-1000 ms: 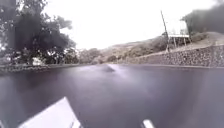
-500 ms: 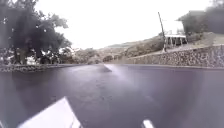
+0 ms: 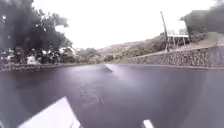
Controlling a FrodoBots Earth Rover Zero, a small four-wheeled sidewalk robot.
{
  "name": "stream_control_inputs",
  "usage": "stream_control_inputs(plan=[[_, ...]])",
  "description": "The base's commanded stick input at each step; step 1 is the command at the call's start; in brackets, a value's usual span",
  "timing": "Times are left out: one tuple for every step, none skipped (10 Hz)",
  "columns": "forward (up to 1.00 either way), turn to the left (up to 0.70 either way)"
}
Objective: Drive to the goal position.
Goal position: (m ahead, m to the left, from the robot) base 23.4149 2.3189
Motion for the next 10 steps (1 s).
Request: stream_control_inputs(plan=[[0.7,0.0],[0.7,0.0],[0.7,-0.1],[0.7,-0.21],[0.7,-0.32],[0.7,-0.06],[0.7,-0.02],[0.7,0.0],[0.7,0.0],[0.7,0.0]])
